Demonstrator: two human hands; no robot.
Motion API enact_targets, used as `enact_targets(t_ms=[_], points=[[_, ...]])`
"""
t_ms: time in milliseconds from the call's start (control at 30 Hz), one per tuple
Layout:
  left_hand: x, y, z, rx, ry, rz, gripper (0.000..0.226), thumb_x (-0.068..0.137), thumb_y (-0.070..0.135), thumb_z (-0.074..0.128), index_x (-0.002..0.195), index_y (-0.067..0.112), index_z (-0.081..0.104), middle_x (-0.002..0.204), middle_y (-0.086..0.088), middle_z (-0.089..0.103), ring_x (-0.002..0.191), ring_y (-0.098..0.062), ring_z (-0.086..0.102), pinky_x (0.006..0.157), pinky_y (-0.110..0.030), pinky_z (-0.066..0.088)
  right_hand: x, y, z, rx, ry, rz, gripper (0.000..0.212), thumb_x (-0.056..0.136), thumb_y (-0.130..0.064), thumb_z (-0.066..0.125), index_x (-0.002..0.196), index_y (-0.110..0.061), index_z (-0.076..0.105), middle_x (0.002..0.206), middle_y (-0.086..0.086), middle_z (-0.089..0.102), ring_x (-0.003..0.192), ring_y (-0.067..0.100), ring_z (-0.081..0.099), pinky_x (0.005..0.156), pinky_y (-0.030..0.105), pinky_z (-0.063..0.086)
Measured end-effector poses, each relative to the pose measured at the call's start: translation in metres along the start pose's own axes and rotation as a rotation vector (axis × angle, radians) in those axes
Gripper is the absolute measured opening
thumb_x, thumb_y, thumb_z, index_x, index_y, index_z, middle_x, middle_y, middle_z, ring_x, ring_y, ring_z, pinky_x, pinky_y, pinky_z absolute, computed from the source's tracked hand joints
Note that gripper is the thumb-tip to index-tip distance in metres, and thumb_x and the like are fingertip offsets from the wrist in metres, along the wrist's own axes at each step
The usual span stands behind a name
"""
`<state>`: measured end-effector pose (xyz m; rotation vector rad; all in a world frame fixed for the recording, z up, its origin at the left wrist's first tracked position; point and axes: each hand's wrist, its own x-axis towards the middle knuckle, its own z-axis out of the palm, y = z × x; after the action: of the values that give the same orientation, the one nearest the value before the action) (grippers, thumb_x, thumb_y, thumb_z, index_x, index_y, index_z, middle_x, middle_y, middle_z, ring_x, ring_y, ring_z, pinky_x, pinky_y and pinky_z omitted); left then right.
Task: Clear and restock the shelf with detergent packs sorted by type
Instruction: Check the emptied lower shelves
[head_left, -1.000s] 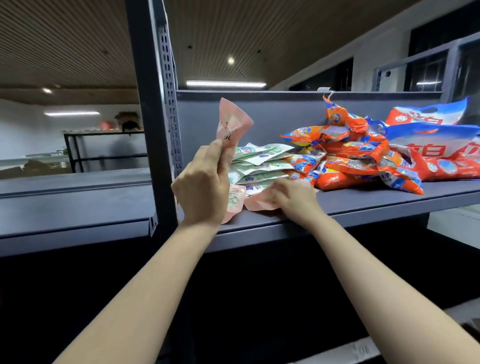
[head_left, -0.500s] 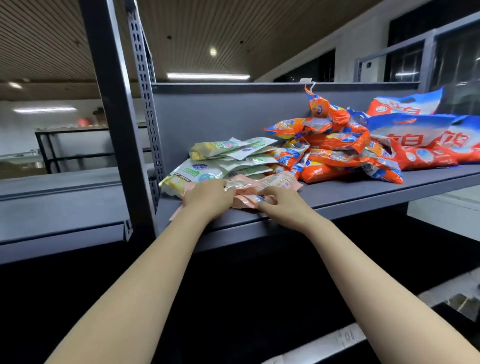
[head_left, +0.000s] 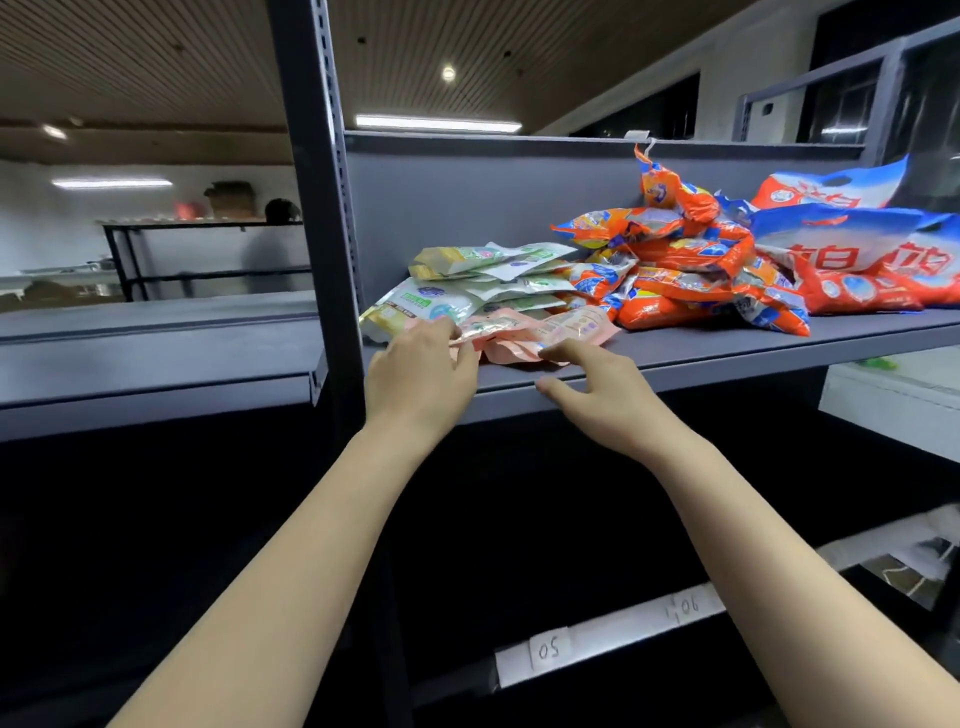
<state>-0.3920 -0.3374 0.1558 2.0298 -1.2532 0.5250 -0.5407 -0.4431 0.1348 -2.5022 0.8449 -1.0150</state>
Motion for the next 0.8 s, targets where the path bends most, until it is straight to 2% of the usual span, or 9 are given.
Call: enact_targets(t_ms=[133,300,533,700,800], points=[[-0.039,-0.015,-0.020,-0.008,0.079,0.025,0.025,0.093,0.029,0.044,0.104,0.016,0.062,0.104,-0.002,0.065,0.098,-0.026,0.056,0.083,-0.038,0.044,-0.026,-0.021,0.007,0.019,-0.025,-0.063,0.039,0.092,-0.035,0.058,0.129,-0.023,0.054,0.131,-0.006,0.056,0.125,0.011,0.046,0.094,0.022,0.034],[-0.081,-0.055,-0.042,0.075,0.082,-0.004,0.028,0.093,0.031,0.047,0.113,0.020,0.062,0.108,0.001,0.066,0.102,-0.024,0.057,0.090,-0.036,0.040,-0.051,-0.048,0.026,0.036,-0.080,-0.138,0.038,0.091,-0.036,0.058,0.128,-0.026,0.054,0.131,-0.010,0.055,0.126,0.008,0.045,0.100,0.024,0.034],[-0.128,-0.131,-0.074,0.190,0.049,-0.153,0.030,0.094,0.030,0.046,0.118,0.021,0.060,0.111,0.005,0.064,0.105,-0.019,0.055,0.093,-0.033,0.036,-0.072,-0.088,0.077,0.088,-0.138,-0.246,0.036,0.090,-0.038,0.057,0.125,-0.028,0.056,0.126,-0.013,0.058,0.122,0.005,0.049,0.102,0.027,0.039],[-0.155,-0.191,-0.097,0.229,0.044,-0.253,0.029,0.095,0.030,0.045,0.119,0.022,0.058,0.104,0.006,0.064,0.097,-0.016,0.056,0.092,-0.031,0.036,-0.075,-0.128,0.131,0.113,-0.238,-0.297,0.036,0.090,-0.039,0.057,0.124,-0.028,0.056,0.122,-0.015,0.059,0.118,0.003,0.050,0.099,0.022,0.039],[-0.168,-0.234,-0.108,0.258,0.032,-0.309,0.030,0.094,0.030,0.046,0.120,0.021,0.059,0.097,0.004,0.065,0.092,-0.018,0.057,0.092,-0.033,0.036,-0.074,-0.155,0.174,0.131,-0.311,-0.311,0.036,0.090,-0.041,0.055,0.125,-0.030,0.054,0.122,-0.017,0.057,0.120,0.004,0.049,0.101,0.026,0.040]])
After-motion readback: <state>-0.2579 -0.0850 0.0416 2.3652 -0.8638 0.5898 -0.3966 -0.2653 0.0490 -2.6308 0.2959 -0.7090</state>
